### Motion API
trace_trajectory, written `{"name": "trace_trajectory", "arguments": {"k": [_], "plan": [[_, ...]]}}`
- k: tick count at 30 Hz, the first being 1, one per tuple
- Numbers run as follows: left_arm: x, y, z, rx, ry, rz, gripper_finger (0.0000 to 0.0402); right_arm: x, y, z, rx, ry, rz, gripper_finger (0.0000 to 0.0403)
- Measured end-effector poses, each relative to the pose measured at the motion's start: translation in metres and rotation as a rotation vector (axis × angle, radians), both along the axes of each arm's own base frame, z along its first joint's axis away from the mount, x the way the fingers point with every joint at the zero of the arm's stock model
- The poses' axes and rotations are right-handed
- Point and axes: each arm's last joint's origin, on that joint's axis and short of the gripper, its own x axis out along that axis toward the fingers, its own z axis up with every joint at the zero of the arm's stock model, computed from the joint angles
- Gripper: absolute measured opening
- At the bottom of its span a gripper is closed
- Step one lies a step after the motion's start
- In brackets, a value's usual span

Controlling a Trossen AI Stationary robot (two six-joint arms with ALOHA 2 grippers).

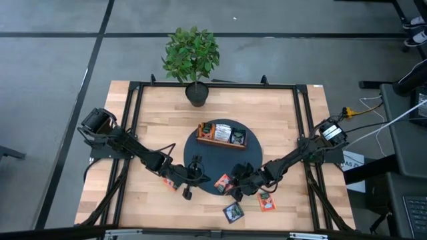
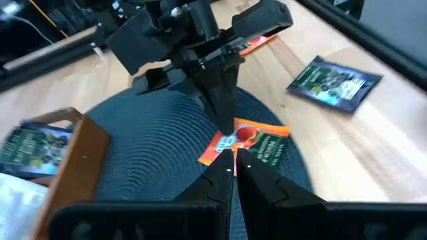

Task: Pick & Place Tea
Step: Put the orange tea bag into the left side of the wooden organizer

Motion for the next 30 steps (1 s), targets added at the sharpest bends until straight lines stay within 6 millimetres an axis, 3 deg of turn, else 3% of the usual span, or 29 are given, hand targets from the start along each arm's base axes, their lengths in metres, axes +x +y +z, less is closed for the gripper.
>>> {"name": "trace_trajectory", "arguments": {"k": [5,16,22,30], "plan": [[0.0,0.0,0.0,0.091,-0.01,-0.012,0.0038,0.0,0.0,0.0,-0.002,0.0,-0.006,0.0004],[-0.004,-0.008,-0.002,0.107,-0.006,-0.043,0.0125,0.002,-0.005,0.0,0.002,-0.001,-0.043,0.0006],[-0.002,-0.012,-0.023,0.262,0.046,-0.093,0.0148,0.004,-0.009,0.0,0.002,-0.001,-0.058,0.0006],[0.02,-0.024,-0.047,0.399,0.091,-0.142,0.0152,0.004,-0.01,0.0,0.007,-0.001,-0.065,0.0007]]}}
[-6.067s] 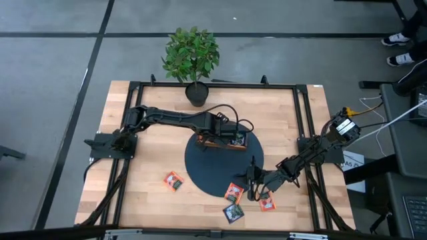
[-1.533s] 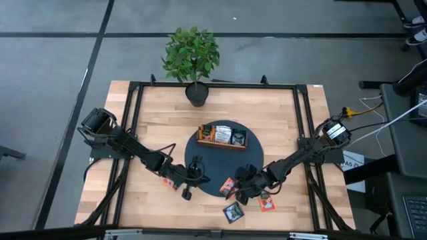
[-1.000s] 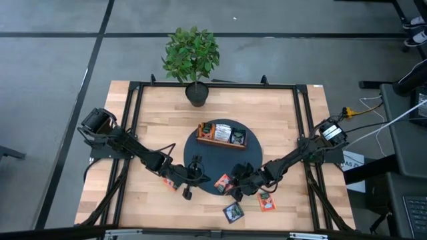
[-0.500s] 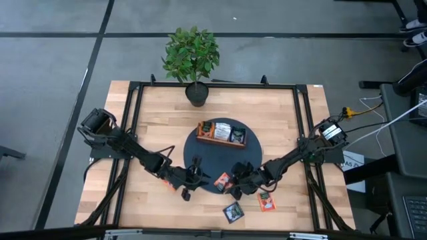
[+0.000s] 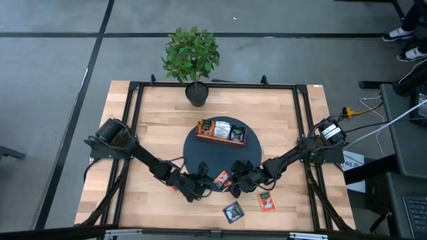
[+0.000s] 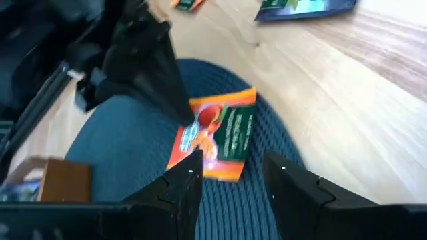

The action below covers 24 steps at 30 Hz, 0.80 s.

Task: Pick & Place Tea
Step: Put the orange tea bag into the left side of the wooden organizer

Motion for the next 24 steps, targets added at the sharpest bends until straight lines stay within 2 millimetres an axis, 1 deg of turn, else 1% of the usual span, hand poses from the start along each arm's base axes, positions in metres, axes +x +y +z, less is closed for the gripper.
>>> {"name": "trace_trajectory", "arguments": {"k": [3,6,10,15,24], "plan": [[0.009,-0.002,-0.005,0.033,0.01,-0.011,0.0152,0.0,0.0,0.0,0.01,0.0,-0.011,0.0007],[0.016,-0.001,-0.008,0.044,0.039,-0.007,0.0152,0.0,0.0,0.0,0.011,0.0,-0.012,0.0007],[0.021,0.004,-0.012,0.052,0.104,-0.016,0.0152,0.0,0.0,0.0,0.011,0.0,-0.012,0.0007],[0.027,0.01,-0.011,0.041,0.138,-0.021,0.0152,0.0,0.0,0.0,0.011,0.0,-0.012,0.0007],[0.034,0.02,-0.009,0.04,0.146,-0.025,0.0152,0.0,0.0,0.0,0.006,0.0,-0.015,0.0007]]}}
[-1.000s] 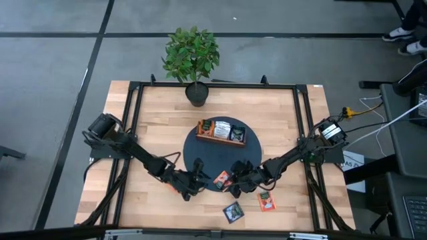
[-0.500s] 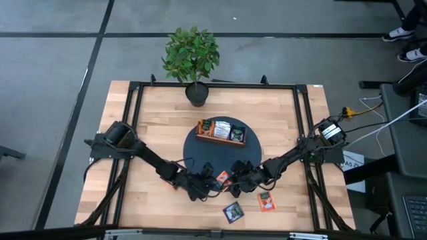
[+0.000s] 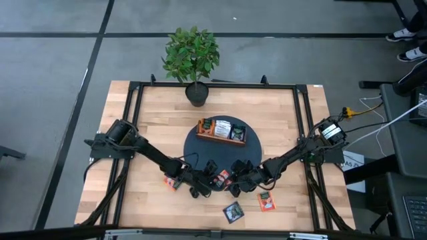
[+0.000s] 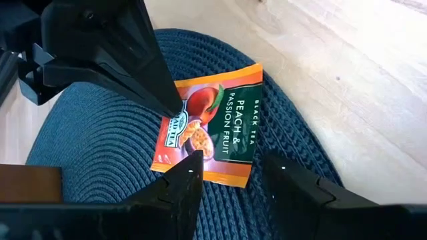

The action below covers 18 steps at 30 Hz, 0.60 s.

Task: Pick & Place Tea
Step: Put the orange tea bag into the left side of the wooden organizer

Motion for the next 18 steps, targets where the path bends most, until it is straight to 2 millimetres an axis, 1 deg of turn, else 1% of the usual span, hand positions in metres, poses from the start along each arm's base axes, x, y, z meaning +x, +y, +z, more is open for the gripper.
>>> {"name": "trace_trajectory", "arguments": {"k": [9,18], "plan": [[-0.0001,-0.0006,0.0003,0.028,-0.003,-0.022,0.015,0.0,0.0001,0.0,-0.001,0.0,0.003,0.0007],[0.0021,0.0043,0.0004,0.042,-0.005,-0.023,0.0116,0.0,0.0003,0.0,0.003,0.001,0.006,0.0007]]}}
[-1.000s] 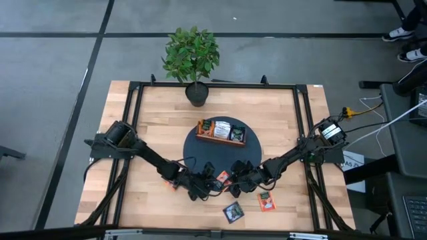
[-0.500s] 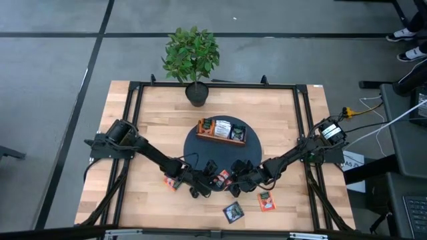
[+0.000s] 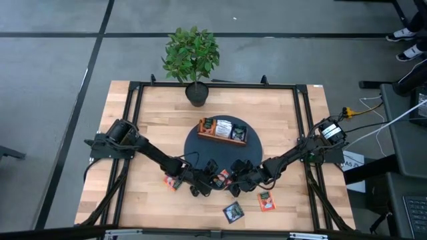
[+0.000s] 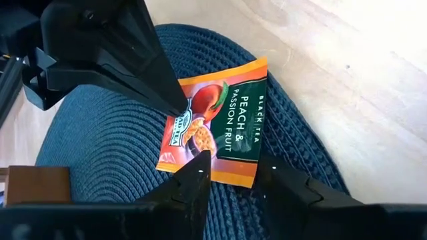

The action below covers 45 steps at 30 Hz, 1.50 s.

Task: Pick & Place Tea
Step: Put the orange tea bag into the left side of the wooden organizer

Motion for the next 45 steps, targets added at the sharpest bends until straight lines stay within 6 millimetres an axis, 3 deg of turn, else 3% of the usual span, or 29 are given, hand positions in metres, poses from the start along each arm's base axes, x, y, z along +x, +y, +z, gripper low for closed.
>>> {"name": "trace_trajectory", "arguments": {"k": [19,35,45], "plan": [[-0.002,-0.006,0.001,0.015,-0.005,-0.045,0.0004,0.0,0.0,0.0,-0.014,0.0,0.016,0.0007],[-0.005,-0.012,0.001,0.052,-0.004,-0.103,0.0002,0.004,0.004,0.004,-0.02,-0.045,0.123,0.0016],[-0.017,-0.027,0.038,0.092,-0.081,-0.165,0.0002,0.001,0.002,0.039,-0.053,-0.141,0.207,0.0046]]}}
